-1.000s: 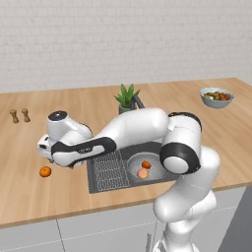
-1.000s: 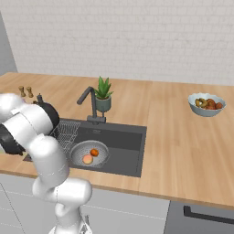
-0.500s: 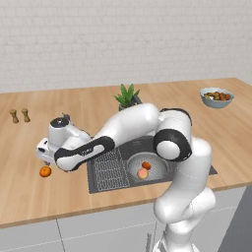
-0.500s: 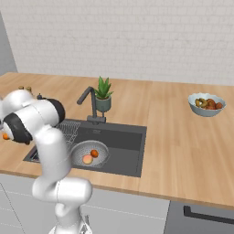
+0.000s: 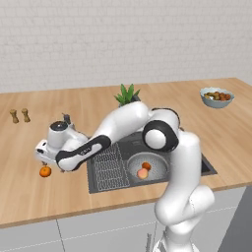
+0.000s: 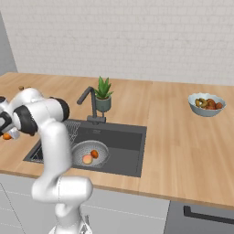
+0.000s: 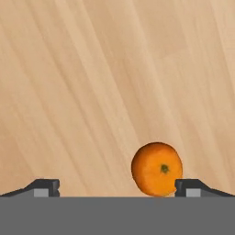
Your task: Put the colander in the sink, put the tangerine, tangerine, peach in the colander, and turn on the sink faucet and pour water over the colander.
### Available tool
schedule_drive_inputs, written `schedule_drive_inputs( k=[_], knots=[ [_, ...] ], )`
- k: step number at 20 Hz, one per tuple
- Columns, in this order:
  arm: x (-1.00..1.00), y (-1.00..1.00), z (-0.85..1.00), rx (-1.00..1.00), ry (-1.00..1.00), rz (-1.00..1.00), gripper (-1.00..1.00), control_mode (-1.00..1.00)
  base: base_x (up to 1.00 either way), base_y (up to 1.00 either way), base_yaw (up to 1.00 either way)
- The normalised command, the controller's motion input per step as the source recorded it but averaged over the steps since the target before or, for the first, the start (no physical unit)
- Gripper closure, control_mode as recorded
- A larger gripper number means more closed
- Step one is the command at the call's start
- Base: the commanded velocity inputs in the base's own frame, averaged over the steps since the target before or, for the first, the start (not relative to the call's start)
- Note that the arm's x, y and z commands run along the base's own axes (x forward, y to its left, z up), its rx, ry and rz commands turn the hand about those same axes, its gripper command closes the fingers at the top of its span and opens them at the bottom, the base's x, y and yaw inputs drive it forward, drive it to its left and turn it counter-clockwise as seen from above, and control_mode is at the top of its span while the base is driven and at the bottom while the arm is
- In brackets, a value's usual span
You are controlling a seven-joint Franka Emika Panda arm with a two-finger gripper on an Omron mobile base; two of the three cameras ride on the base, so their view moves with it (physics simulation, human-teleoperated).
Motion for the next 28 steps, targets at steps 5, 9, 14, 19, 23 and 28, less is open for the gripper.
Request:
schedule_drive_inputs(
  k=[5,9,14,19,23,28],
  knots=[
    [0.25,0.31,-0.19,0.00,0.00,0.00,-1.00,-1.00,0.00,0.00,0.00],
    [0.27,0.31,-0.07,0.00,0.00,0.00,-1.00,-1.00,0.00,0.00,0.00],
    [0.14,0.17,-0.22,0.00,0.00,0.00,-1.00,-1.00,0.00,0.00,0.00],
    [0.06,0.01,-0.36,0.00,0.00,0.00,-1.00,-1.00,0.00,0.00,0.00],
    [0.06,0.00,-0.39,0.00,0.00,0.00,-1.00,-1.00,0.00,0.00,0.00],
    [0.06,-0.01,-0.38,0.00,0.01,0.00,1.00,-1.00,0.00,0.00,0.00]
  ],
)
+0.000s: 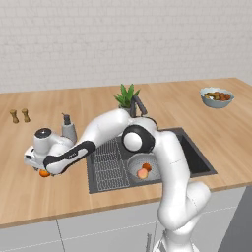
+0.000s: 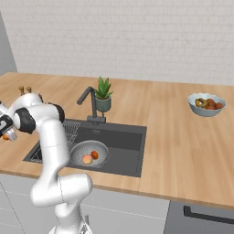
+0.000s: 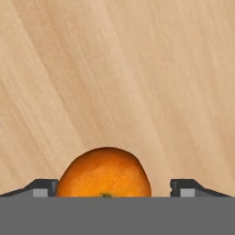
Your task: Put the colander in the sink, put the tangerine, tangerine, peach in the colander, and turn on the sink faucet and pour water over the colander.
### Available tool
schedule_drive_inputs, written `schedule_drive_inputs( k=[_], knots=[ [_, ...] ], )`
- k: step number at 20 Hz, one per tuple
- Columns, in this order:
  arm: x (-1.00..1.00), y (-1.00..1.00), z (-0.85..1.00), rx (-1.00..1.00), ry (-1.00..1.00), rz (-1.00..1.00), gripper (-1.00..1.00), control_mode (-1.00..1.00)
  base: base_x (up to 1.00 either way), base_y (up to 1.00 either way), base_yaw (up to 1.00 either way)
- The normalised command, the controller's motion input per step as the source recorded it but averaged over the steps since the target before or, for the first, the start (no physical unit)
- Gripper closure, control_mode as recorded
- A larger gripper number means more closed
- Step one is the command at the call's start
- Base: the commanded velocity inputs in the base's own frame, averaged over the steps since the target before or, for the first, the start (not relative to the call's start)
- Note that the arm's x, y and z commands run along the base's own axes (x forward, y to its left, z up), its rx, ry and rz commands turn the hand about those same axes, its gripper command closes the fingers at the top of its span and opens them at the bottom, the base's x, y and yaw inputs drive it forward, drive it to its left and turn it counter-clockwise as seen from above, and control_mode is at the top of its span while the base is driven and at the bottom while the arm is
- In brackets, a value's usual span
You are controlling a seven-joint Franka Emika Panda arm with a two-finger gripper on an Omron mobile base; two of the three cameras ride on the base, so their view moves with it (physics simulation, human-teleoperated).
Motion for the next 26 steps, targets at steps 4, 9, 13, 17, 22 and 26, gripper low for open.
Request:
schedule_drive_inputs(
  k=[4,9,13,17,22,26],
  knots=[
    [-0.11,-0.30,-0.34,-0.02,0.01,0.03,1.00,-1.00,0.00,0.00,0.00],
    [-0.33,-0.63,0.08,0.00,0.01,0.09,1.00,-1.00,0.00,0.00,0.00],
    [-0.33,-0.72,0.37,0.00,0.03,0.13,1.00,-1.00,0.00,0.00,0.00],
    [-0.42,-0.82,0.32,0.00,0.00,0.17,1.00,-1.00,0.00,0.00,0.00],
    [-0.39,-0.90,0.28,0.00,0.00,0.16,1.00,-1.00,0.00,0.00,0.00],
    [-0.32,-0.97,0.16,0.00,0.00,0.13,1.00,-1.00,0.00,0.00,0.00]
  ],
)
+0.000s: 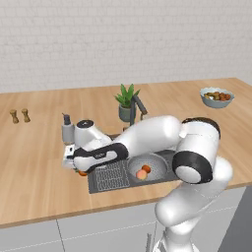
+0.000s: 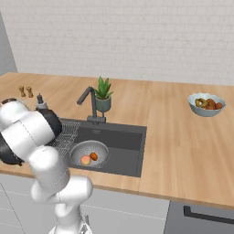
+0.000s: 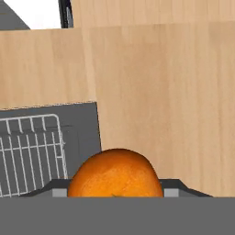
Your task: Put the colander in the sink, put the tangerine, tangerine, peach in the colander, and turn on the sink faucet and pour water over the colander.
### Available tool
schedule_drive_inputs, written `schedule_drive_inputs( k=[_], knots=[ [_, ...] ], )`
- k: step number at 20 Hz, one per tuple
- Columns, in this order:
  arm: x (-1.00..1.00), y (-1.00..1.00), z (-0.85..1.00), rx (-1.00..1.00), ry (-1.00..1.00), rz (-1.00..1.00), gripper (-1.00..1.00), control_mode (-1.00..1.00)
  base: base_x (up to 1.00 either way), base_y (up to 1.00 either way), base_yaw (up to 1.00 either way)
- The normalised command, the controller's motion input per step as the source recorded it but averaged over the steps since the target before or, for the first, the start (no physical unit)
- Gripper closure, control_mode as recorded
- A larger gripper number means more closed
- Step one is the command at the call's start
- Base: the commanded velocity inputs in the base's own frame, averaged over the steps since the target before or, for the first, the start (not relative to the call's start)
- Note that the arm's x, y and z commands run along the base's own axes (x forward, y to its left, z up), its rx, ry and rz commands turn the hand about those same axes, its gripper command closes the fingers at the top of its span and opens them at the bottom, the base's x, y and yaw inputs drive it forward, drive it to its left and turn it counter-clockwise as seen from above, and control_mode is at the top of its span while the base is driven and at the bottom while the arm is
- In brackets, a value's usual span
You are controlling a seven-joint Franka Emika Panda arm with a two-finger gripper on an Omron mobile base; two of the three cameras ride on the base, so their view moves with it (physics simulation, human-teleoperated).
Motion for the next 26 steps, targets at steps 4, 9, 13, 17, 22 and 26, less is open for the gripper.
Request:
schedule_drive_inputs(
  k=[4,9,13,17,22,26],
  knots=[
    [-0.19,-1.00,0.04,0.00,0.00,0.12,1.00,-1.00,0.00,0.00,0.00],
    [-0.03,-1.00,0.01,0.00,0.00,0.05,1.00,-1.00,0.00,0.00,0.00],
    [0.06,-1.00,0.01,0.00,0.00,0.01,1.00,-1.00,0.00,0.00,0.00],
    [0.24,-0.95,0.00,0.00,0.00,0.00,1.00,-1.00,0.00,0.00,0.00],
    [0.36,-0.90,0.00,0.00,-0.02,0.00,1.00,-1.00,0.00,0.00,0.00],
    [0.43,-0.83,-0.01,0.00,0.00,0.00,1.00,-1.00,0.00,0.00,0.00]
  ],
)
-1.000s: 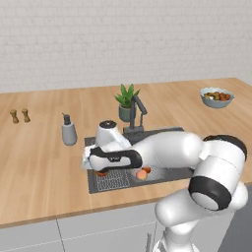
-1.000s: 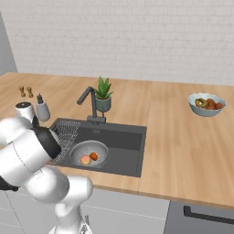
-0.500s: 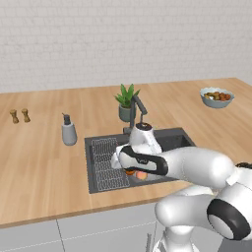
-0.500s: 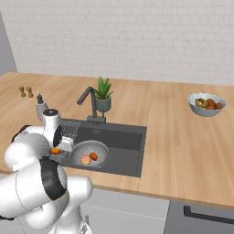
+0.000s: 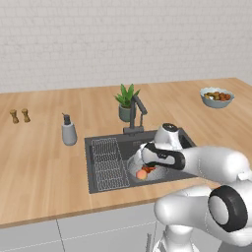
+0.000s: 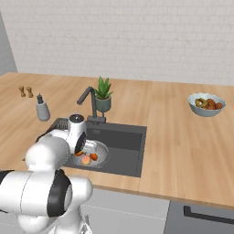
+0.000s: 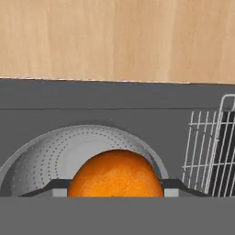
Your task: Put the colander in the sink, put the tangerine, tangerine, peach in the colander, and turn on the sink faucet and pour water over the colander.
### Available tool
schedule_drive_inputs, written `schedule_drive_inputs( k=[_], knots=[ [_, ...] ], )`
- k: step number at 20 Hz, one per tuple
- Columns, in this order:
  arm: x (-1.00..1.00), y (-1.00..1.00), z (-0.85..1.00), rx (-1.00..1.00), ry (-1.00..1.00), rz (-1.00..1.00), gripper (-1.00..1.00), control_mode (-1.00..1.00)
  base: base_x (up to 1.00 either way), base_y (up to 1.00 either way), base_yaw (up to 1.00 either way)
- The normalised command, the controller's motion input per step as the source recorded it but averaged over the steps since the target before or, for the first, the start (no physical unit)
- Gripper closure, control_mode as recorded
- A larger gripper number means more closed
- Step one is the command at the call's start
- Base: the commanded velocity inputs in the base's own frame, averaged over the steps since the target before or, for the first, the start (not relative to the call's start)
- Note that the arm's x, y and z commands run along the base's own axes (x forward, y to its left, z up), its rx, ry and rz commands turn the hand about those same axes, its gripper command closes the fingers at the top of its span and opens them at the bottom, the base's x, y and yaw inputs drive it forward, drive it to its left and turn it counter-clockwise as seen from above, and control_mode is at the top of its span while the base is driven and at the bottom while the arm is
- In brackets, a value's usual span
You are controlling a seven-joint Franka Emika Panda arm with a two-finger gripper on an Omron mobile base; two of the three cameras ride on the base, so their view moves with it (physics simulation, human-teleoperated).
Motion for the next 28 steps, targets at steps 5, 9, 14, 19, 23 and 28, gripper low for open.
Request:
schedule_drive_inputs(
  k=[5,9,14,19,23,28],
  knots=[
    [0.45,-0.56,-0.25,0.00,0.00,0.03,1.00,-1.00,0.00,0.00,0.00],
    [0.24,-0.30,-0.45,0.00,-0.13,0.05,1.00,-1.00,0.00,0.00,0.00],
    [0.31,-0.32,-0.23,0.00,-0.09,0.02,1.00,-1.00,0.00,0.00,0.00],
    [0.26,-0.15,-0.13,0.00,0.01,0.00,1.00,-1.00,0.00,0.00,0.00],
    [0.34,0.00,0.00,0.00,0.12,0.00,1.00,-1.00,0.00,0.00,0.00],
    [0.29,0.00,-0.11,0.00,0.02,0.00,1.00,-1.00,0.00,0.00,0.00]
  ],
)
